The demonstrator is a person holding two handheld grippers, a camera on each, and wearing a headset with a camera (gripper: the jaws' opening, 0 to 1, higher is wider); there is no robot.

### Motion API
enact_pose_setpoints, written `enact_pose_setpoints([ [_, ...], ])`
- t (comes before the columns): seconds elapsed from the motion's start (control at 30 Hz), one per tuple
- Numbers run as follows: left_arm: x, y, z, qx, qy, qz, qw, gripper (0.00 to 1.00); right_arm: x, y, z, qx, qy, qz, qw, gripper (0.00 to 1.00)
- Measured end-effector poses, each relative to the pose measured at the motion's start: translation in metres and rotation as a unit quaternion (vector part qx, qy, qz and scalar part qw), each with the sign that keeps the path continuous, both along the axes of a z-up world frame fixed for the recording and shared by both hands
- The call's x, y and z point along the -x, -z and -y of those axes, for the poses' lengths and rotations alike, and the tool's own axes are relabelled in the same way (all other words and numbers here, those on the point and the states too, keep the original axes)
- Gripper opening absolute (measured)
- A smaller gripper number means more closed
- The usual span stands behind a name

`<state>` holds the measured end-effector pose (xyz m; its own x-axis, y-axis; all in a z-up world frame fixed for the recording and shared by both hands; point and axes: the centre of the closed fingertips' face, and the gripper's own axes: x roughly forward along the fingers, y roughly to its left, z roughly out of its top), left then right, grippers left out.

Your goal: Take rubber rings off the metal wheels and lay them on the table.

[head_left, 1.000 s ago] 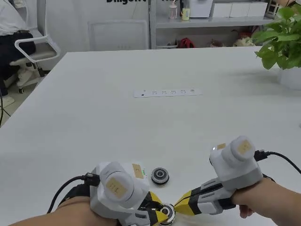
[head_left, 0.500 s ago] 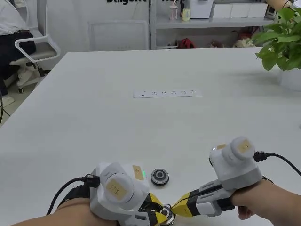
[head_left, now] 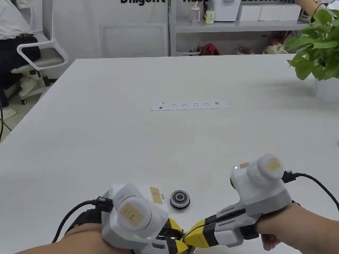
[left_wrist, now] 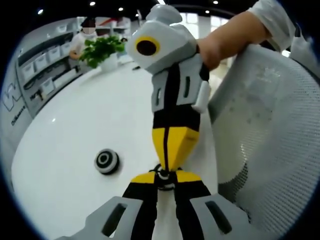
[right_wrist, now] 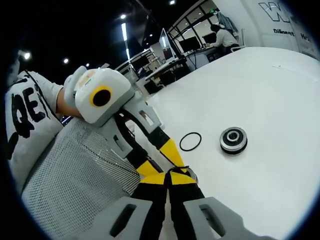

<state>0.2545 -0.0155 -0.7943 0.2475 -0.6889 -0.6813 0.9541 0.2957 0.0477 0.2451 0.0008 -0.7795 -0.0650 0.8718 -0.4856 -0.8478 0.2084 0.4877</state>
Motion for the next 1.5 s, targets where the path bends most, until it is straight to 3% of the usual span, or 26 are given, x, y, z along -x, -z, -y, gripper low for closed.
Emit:
enact_pose_setpoints([
  [0.4,0.0,0.0,-0.001,0.003,0.005,0.002,1.0,0.13,-0.009,0.008,0.01,0.02,0.014,0.015,0.9996,0.0],
  [0.67,0.002,-0.002,-0.003,-0.003,0.022,0.003,0.9997,0.14,-0.011,0.005,0.012,0.013,0.021,0.012,0.9996,0.0],
  [0.83,-0.001,-0.016,-0.005,0.02,0.014,0.001,0.9997,0.17,-0.013,0.001,0.011,0.005,0.025,0.015,0.9996,0.0],
  [1.17,0.0,-0.036,-0.017,0.043,-0.001,-0.002,0.9991,0.24,-0.013,-0.001,0.012,0.005,0.027,0.015,0.9995,0.0],
  [1.5,0.002,-0.045,-0.035,0.054,-0.019,-0.003,0.9983,0.36,-0.014,-0.006,0.012,0.002,0.029,0.017,0.9994,0.0],
])
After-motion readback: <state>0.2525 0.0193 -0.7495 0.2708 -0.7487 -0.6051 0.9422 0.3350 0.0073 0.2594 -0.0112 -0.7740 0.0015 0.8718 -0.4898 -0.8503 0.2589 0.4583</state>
